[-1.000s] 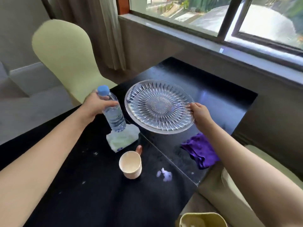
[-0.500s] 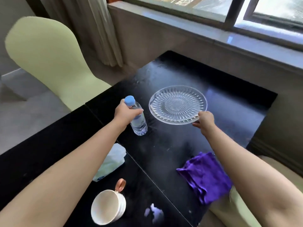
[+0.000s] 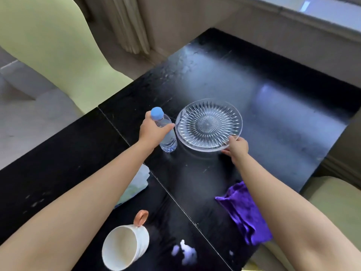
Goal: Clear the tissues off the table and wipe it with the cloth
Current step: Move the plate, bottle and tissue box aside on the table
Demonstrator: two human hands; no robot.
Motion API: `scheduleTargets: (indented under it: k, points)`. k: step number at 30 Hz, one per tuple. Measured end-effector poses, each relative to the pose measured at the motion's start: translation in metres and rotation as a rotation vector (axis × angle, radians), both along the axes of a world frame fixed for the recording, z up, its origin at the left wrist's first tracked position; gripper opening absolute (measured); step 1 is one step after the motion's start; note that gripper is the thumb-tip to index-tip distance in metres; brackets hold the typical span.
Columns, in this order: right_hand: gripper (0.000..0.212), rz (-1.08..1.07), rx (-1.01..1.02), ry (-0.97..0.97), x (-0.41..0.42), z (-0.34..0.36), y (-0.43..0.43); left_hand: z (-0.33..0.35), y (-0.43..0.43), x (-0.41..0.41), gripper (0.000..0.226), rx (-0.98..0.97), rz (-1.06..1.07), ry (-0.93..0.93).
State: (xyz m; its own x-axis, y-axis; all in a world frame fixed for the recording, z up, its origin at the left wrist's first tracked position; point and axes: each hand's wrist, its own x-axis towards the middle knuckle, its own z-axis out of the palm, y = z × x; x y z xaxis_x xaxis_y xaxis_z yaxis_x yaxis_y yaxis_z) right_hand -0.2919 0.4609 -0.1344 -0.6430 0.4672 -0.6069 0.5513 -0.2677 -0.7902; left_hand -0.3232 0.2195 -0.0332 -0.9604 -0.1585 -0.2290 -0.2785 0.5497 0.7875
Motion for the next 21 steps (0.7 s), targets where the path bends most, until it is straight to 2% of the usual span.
scheduleTargets:
  k: [5, 7, 9, 12, 15, 18, 21]
  points:
    - [0.019, 0.023, -0.029, -0.101, -0.008, -0.012, -0.001, -0.006, -0.009, 0.011, 0.07, -0.007, -0.063, -0.015]
    - [0.012, 0.111, 0.05, -0.145, -0.006, -0.012, -0.001, -0.007, -0.021, 0.018, 0.079, -0.018, -0.124, -0.065]
    - [0.014, 0.118, 0.115, -0.173, -0.001, -0.009, -0.005, -0.009, -0.042, 0.025, 0.086, -0.079, -0.153, -0.122]
    - [0.026, 0.092, 0.035, -0.154, 0.012, -0.001, -0.021, -0.017, -0.087, 0.04, 0.073, -0.198, -0.128, -0.185]
    - [0.029, 0.261, 0.054, -0.173, 0.036, 0.005, -0.058, -0.032, -0.141, 0.063, 0.066, -0.269, 0.018, -0.291]
    - [0.018, 0.49, 0.229, -0.117, 0.059, 0.005, -0.11, -0.049, -0.184, 0.097, 0.071, -0.336, 0.217, -0.456]
    - [0.016, 0.795, 0.28, -0.043, 0.067, 0.008, -0.163, -0.064, -0.197, 0.124, 0.07, -0.114, 0.394, -0.552]
